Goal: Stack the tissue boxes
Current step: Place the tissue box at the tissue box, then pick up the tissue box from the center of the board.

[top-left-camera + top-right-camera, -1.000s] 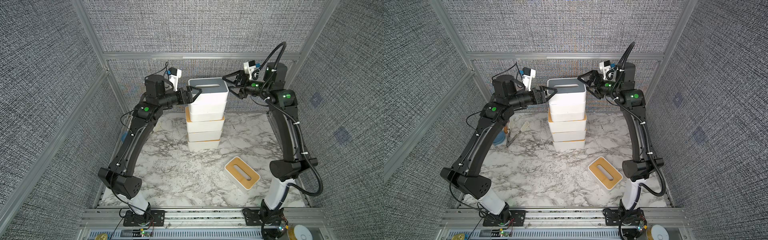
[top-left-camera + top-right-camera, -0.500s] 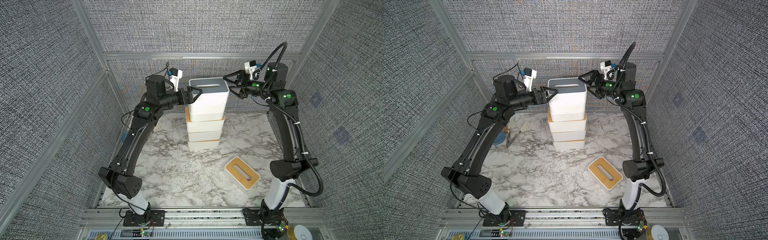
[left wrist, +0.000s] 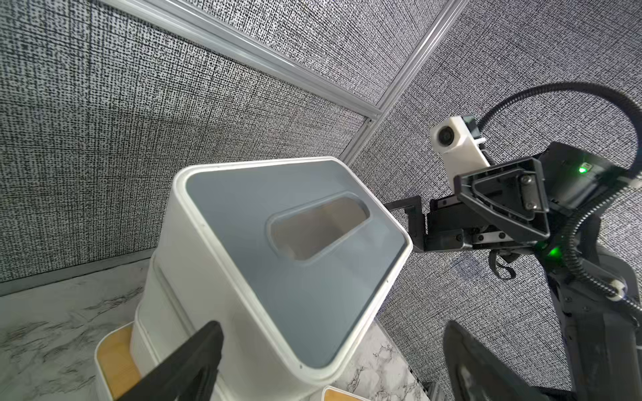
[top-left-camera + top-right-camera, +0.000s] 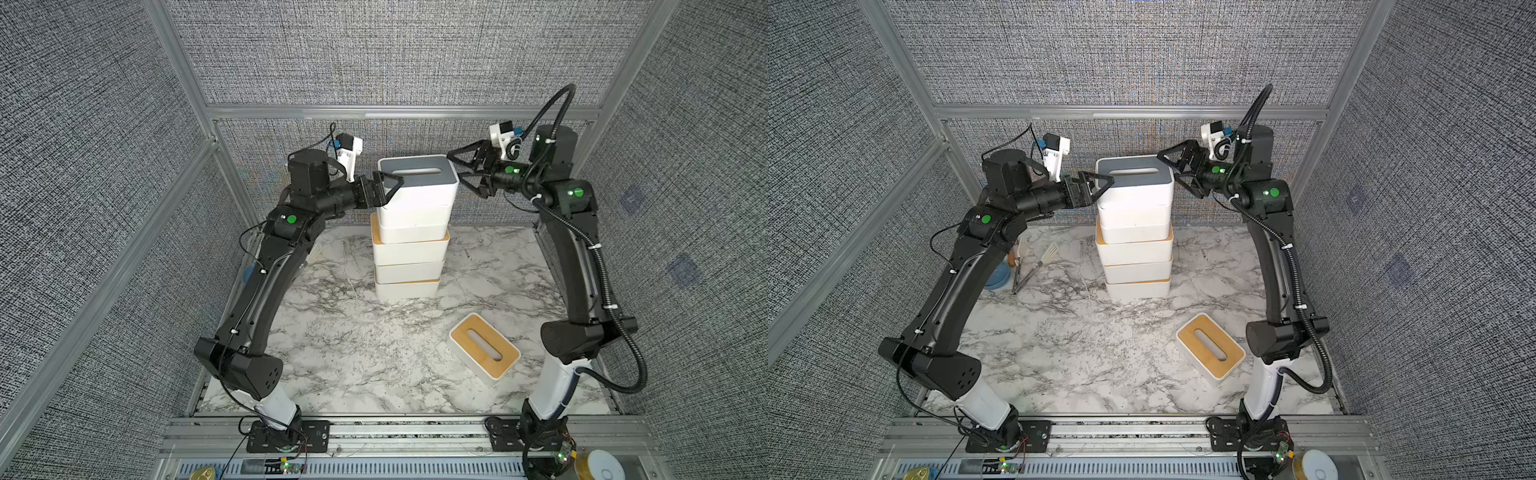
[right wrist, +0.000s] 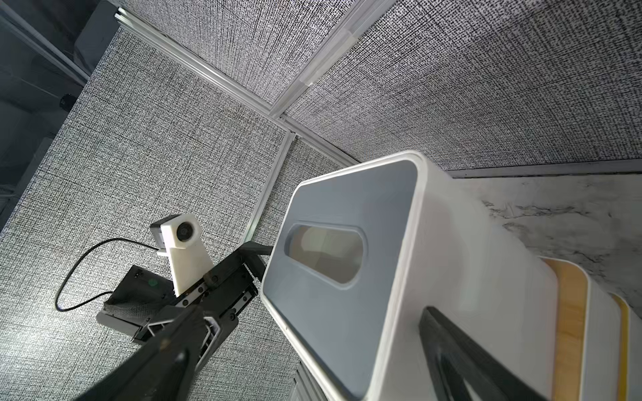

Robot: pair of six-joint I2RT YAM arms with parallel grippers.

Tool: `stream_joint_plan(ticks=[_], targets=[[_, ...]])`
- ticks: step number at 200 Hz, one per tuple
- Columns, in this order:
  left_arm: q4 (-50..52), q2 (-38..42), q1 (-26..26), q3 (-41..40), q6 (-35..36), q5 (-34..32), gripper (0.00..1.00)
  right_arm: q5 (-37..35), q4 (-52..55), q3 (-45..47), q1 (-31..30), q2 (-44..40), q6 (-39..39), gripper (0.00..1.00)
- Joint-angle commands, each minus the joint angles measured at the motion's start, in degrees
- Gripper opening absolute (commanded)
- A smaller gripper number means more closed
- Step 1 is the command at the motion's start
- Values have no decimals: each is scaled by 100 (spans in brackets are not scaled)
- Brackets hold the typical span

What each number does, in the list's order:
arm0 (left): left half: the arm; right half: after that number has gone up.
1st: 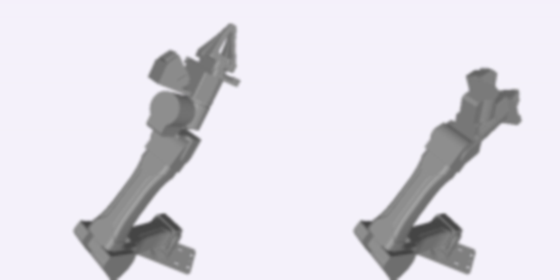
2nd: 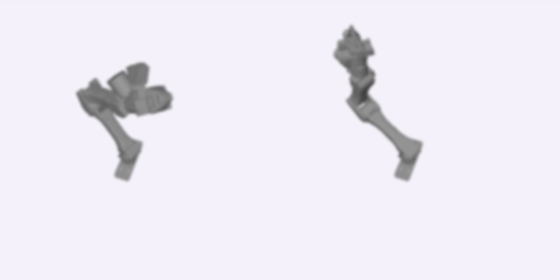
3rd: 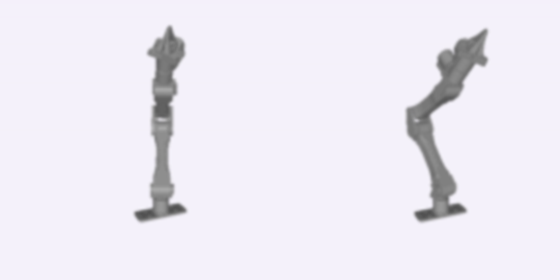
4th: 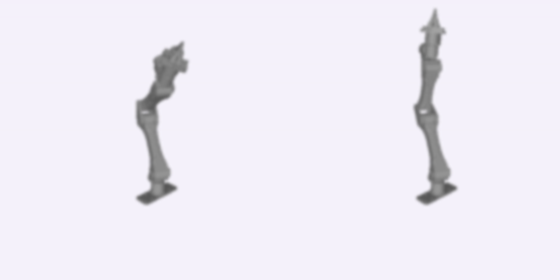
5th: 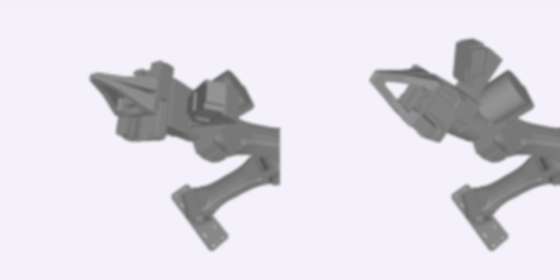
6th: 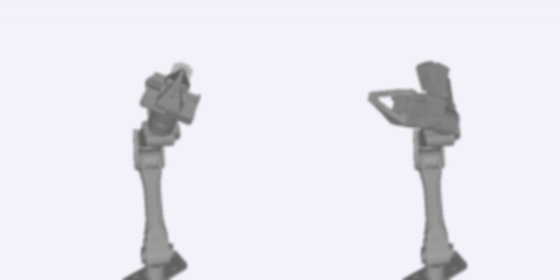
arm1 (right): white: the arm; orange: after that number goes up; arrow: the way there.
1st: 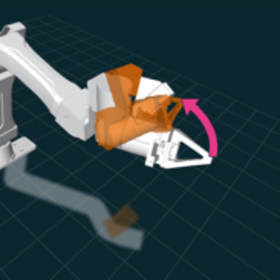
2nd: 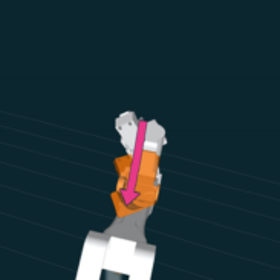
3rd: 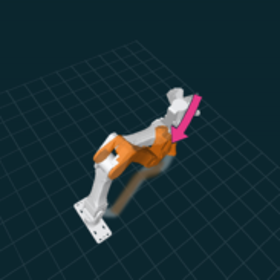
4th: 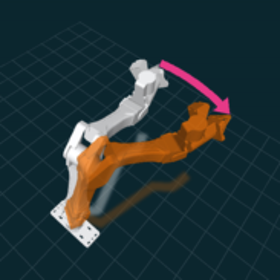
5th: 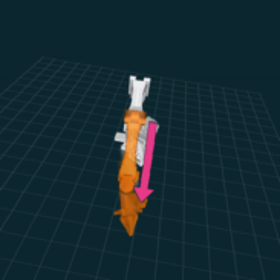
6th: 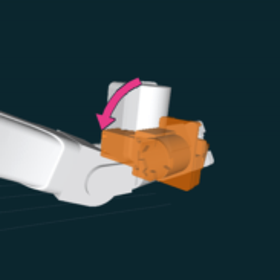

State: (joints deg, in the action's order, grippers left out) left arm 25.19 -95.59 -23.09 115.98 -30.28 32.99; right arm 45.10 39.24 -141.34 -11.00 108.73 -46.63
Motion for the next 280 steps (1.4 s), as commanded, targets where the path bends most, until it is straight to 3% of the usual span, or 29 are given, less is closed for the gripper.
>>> stream_joint_plan(ticks=[1, 95, 142, 177, 207, 234, 255, 280], targets=[[-161, 38, 7, 38, 74, -71, 99, 83, -92, 23, -6, -26, -50, 99], [-3, 267, 41, -78, 347, -239, 99, 105, -75, 33, 217, -173, -63, 99], [-389, 1154, 143, -1317, 658, -420, 100, -124, 810, 285, 651, -729, 625, 99], [-755, 2129, 156, -2682, 1156, -510, 100, -841, 1599, 1565, 929, -1751, 1550, 99], [-1087, 3099, 163, -4079, 1482, -717, 100, -2149, 2317, 2691, 973, -2680, 2229, 99], [-1169, 3776, 160, -5054, 1712, -812, 99, -3149, 2356, 4290, 977, -3713, 2603, 99], [-1282, 4160, 169, -5624, 1715, -780, 99, -3679, 2288, 5509, 977, -4431, 2701, 99], [-1579, 4423, 165, -6073, 1573, -751, 100, -3740, 2077, 6986, 959, -5110, 2255, 99]])
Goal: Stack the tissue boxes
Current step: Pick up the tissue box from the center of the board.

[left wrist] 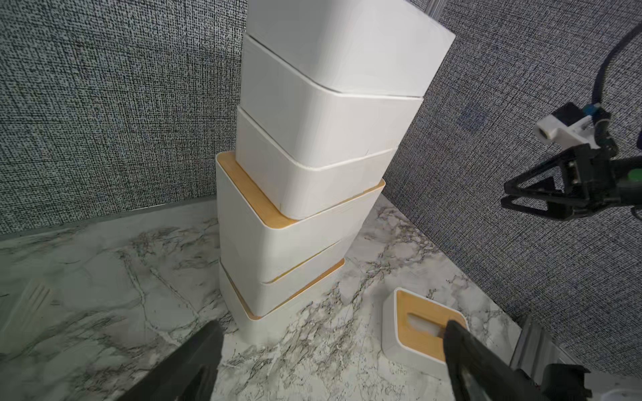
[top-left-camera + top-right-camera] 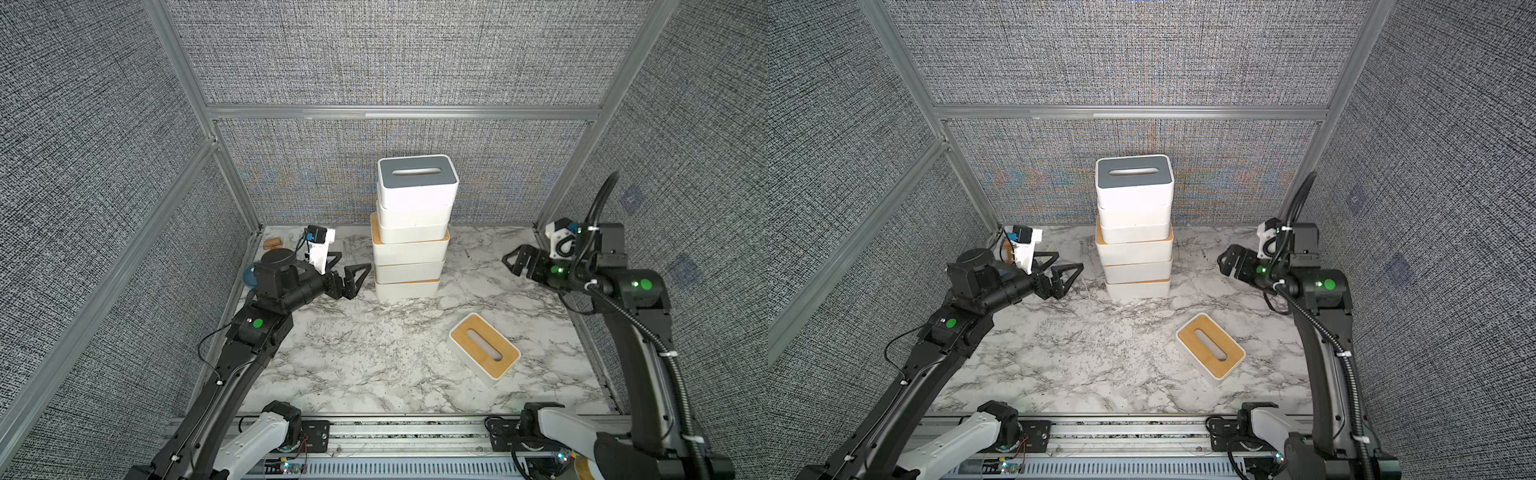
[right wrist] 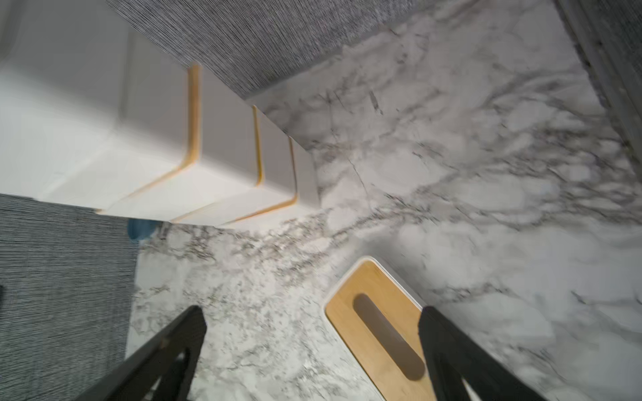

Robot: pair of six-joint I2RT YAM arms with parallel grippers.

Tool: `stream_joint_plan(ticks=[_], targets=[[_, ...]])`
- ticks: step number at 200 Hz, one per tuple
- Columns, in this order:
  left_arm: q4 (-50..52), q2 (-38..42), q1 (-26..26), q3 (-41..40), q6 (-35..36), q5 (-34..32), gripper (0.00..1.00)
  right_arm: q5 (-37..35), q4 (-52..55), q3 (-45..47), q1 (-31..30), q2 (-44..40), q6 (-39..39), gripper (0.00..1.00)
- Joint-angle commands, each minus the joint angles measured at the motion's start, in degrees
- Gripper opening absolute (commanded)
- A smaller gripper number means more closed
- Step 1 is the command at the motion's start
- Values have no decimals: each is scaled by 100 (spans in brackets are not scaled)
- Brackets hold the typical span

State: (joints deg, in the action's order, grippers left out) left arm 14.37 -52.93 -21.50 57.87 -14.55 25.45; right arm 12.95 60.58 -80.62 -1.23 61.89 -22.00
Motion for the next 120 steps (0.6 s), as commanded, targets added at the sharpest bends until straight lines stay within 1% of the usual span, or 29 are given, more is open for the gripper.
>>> stream_joint_plan(ticks=[1, 17, 32, 56, 68, 102, 120], targets=[[-506, 162, 5, -278, -11, 17, 100, -527, -78, 972, -17, -451, -235, 99], [-652, 187, 10, -406, -84, 93, 99, -446, -418, 1874, -22, -840, -635, 99], [-703, 148, 2, -478, -132, 177, 99, -386, -744, 2520, -23, -1095, -906, 99], [-646, 96, 7, -555, -116, 232, 100, -122, -1297, 3336, -8, -1119, -1133, 99], [-718, 124, 12, -649, -144, 263, 99, 10, -1557, 3596, 0, -1033, -1245, 99], [-881, 216, 5, -862, -205, 320, 99, -307, -1999, 3946, 127, -760, -1340, 99], [-919, 230, 7, -934, -232, 344, 99, -131, -2300, 4105, 324, -575, -1347, 99]])
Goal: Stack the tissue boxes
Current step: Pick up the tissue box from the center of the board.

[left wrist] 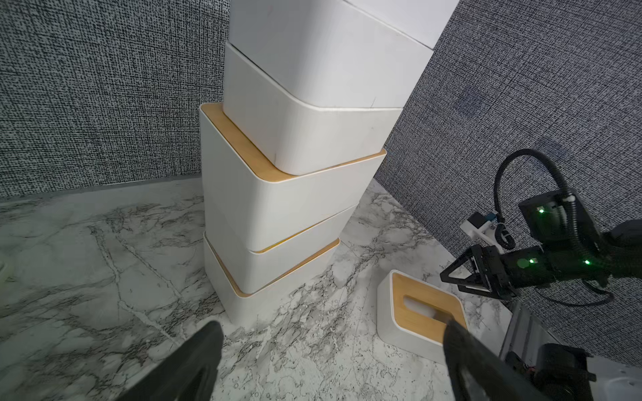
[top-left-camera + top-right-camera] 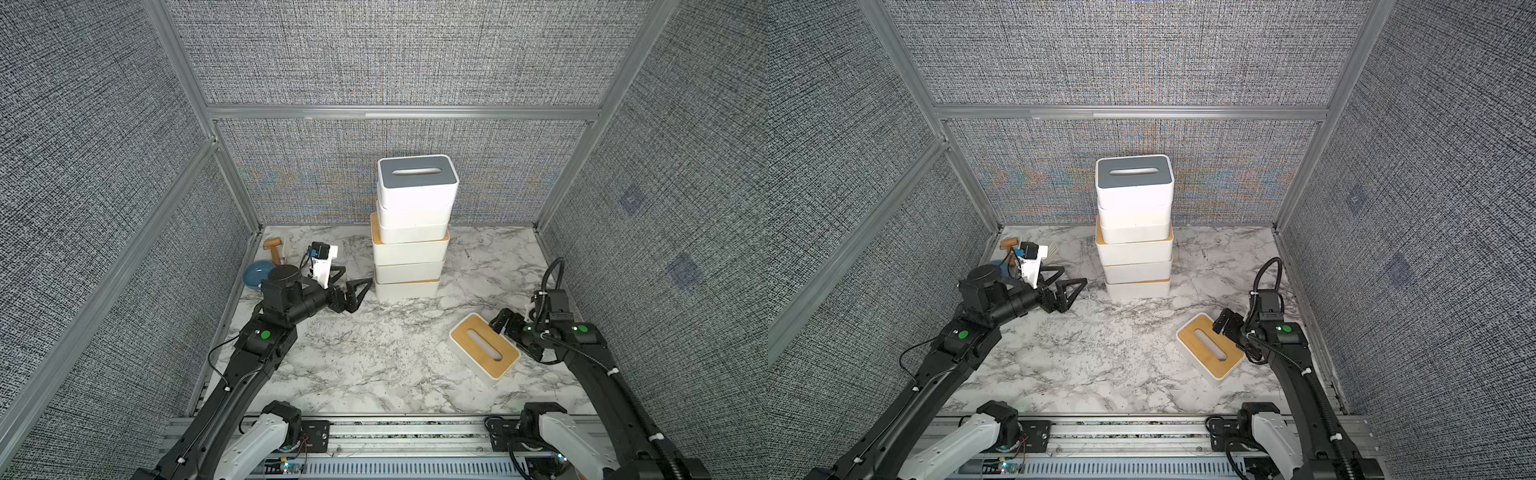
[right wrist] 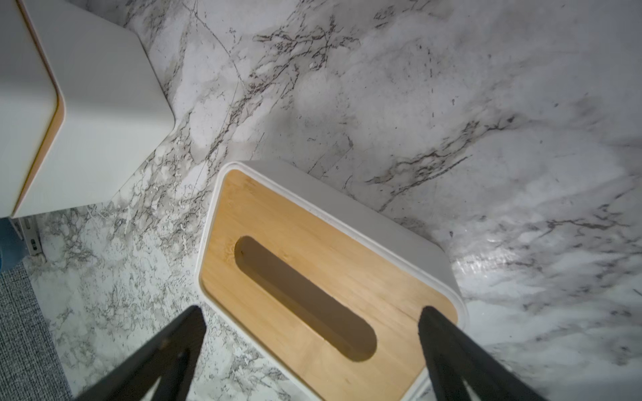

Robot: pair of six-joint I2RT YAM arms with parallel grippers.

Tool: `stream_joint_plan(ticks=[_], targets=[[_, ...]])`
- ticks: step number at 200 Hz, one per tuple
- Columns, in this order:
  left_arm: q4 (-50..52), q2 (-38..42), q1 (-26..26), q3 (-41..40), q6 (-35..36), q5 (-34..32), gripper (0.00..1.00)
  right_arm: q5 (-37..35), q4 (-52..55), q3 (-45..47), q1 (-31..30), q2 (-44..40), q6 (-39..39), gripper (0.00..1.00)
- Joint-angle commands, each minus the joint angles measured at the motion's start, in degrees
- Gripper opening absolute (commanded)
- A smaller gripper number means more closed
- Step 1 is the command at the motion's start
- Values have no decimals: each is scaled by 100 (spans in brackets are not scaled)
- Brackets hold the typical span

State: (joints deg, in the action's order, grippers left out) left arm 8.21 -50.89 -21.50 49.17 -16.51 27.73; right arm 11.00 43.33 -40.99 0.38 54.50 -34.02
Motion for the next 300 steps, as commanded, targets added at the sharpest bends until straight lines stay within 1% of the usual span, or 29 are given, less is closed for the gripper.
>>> stream_joint_plan(ticks=[1, 33, 75, 91, 113, 135, 165, 183, 207, 223, 236, 252, 261, 281, 300], targets=[[-307, 27, 10, -69, -32, 122, 100, 79, -596, 152, 172, 174, -151, 99], [-213, 40, 11, -109, 4, 130, 100, 595, -789, 363, 252, 489, -51, 99], [-227, 30, 6, -178, 3, 139, 99, 1115, -902, 658, 173, 282, -143, 99], [-313, -20, 6, -173, -40, 188, 99, 1289, -963, 782, 46, 224, -272, 99], [-398, -91, 14, -153, -119, 246, 100, 1310, -1015, 891, -286, 60, -507, 99], [-430, -158, 11, -148, -156, 267, 99, 1022, -1079, 928, -956, -75, -773, 99], [-446, -169, 8, -152, -221, 287, 100, 183, -763, 922, -1690, -98, -861, 99], [-321, -147, 9, -166, -217, 229, 99, -148, -521, 961, -1914, -206, -848, 96], [-206, -67, 5, -254, -284, 147, 100, -260, -410, 1060, -2175, -195, -834, 89], [-177, -72, 6, -326, -581, 105, 100, -562, -282, 1046, -2488, -137, -860, 87], [-46, -174, 10, -290, -912, -113, 100, -715, -220, 1043, -2680, -126, -915, 85], [87, -277, 12, -255, -1039, -207, 99, -790, -237, 1087, -2833, -150, -984, 80], [68, -266, 13, -283, -1117, -239, 99, -845, -231, 1101, -2908, -138, -1014, 79], [-153, -147, 5, -441, -1190, -289, 99, -1041, -167, 1078, -3088, -89, -1068, 72], [-188, -40, 14, -498, -1138, -495, 100, -1072, -259, 1101, -3205, -25, -1112, 69]])
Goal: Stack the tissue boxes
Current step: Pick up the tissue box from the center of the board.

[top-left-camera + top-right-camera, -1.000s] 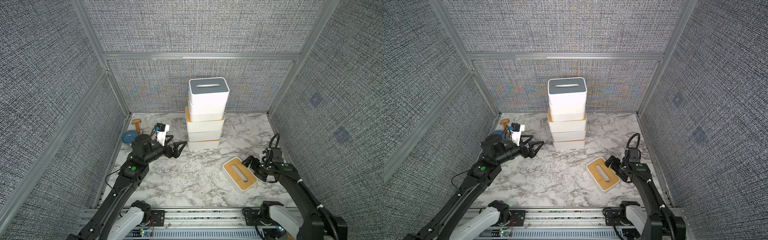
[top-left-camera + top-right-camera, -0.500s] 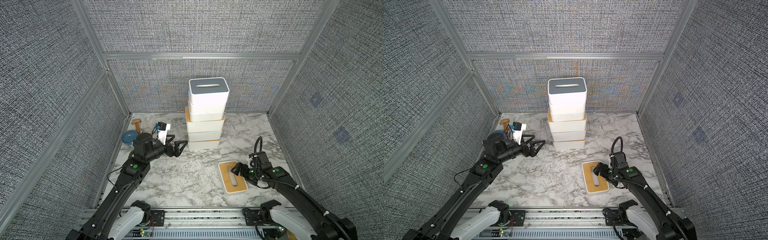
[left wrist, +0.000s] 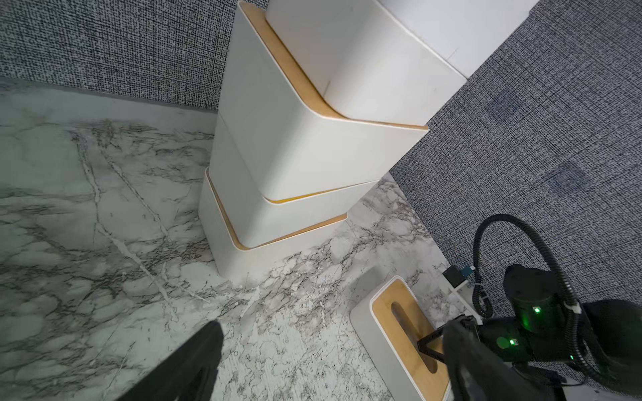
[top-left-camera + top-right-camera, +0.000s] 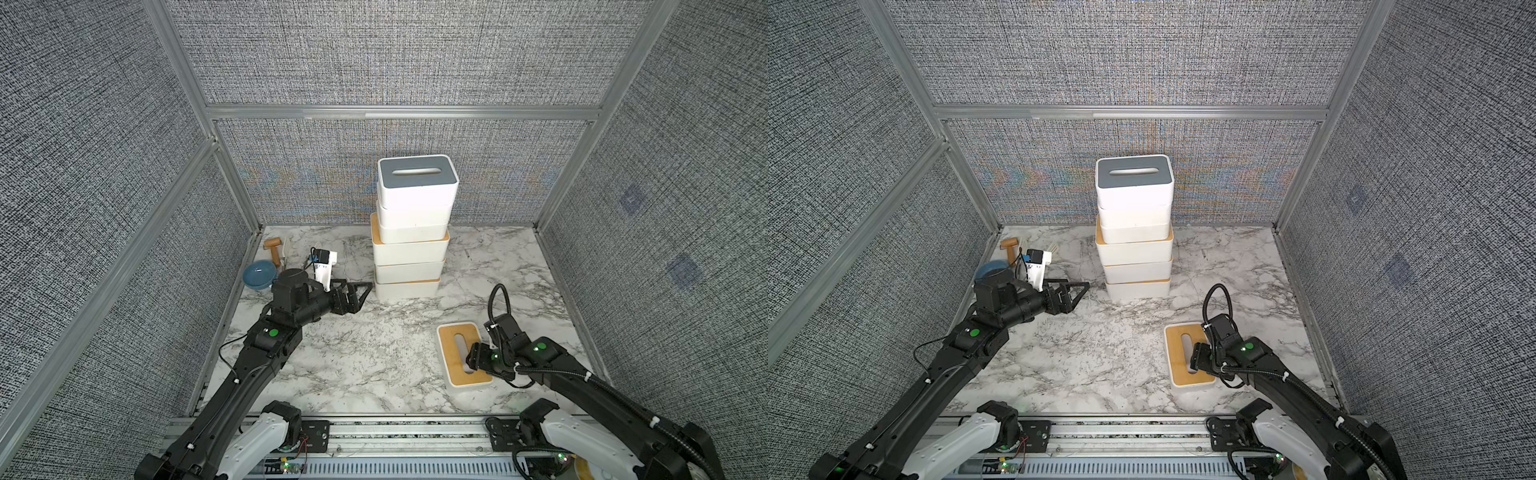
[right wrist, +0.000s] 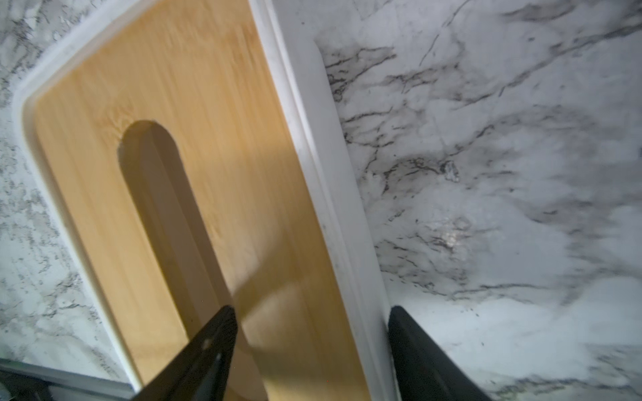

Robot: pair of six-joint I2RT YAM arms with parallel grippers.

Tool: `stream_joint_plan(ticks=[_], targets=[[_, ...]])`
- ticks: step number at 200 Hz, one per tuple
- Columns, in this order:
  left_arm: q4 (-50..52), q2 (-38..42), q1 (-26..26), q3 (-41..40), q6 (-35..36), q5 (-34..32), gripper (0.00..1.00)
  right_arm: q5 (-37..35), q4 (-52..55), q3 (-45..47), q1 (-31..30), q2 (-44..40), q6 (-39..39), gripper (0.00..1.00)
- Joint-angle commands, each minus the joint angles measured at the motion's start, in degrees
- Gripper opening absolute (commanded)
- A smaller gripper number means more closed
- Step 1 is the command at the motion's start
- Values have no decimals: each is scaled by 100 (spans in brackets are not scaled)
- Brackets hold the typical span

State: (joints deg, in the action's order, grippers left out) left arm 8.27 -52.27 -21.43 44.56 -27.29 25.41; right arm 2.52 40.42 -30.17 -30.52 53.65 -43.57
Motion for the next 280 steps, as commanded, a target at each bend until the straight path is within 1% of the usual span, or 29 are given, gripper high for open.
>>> stream_joint_plan(ticks=[1, 28, 50, 72, 98, 113, 131, 144, 166, 185, 220, 242, 254, 280], targets=[[-186, 101, 7, -31, -54, -273, 100, -225, 29, 20, -117, 63, -154, 69], [-30, 87, -1, 25, -33, -431, 99, -372, 1, -12, -295, 195, -201, 64], [-34, 77, 0, -44, -13, -423, 99, -399, -83, -48, -460, 315, -181, 61], [-50, 45, 7, -97, 23, -363, 100, -418, -187, -138, -614, 506, -39, 56], [116, -73, 6, -53, 182, -124, 100, -362, -330, -311, -705, 697, 291, 49], [275, -203, 6, -29, 287, 126, 100, -276, -389, -433, -736, 765, 576, 43], [427, -416, 1, -21, 375, 481, 99, -148, -515, -598, -777, 826, 990, 40], [476, -555, 5, -50, 425, 816, 99, -197, -531, -784, -813, 895, 1243, 36], [435, -720, 0, -67, 489, 1371, 100, -323, -566, -1119, -905, 1025, 1729, 33], [422, -887, 9, -35, 549, 1902, 100, -514, -611, -1374, -1023, 1142, 2165, 32], [363, -1291, 7, -45, 525, 2540, 100, -650, -1019, -1652, -1212, 1199, 3052, 31], [617, -1614, 8, 120, 617, 2815, 99, -534, -1431, -1580, -1334, 1047, 3648, 30], [701, -1768, 7, 198, 645, 2853, 99, -529, -1644, -1538, -1450, 931, 3985, 30], [617, -1853, -1, 266, 604, 3022, 100, -361, -1929, -1487, -1478, 806, 4509, 30]])
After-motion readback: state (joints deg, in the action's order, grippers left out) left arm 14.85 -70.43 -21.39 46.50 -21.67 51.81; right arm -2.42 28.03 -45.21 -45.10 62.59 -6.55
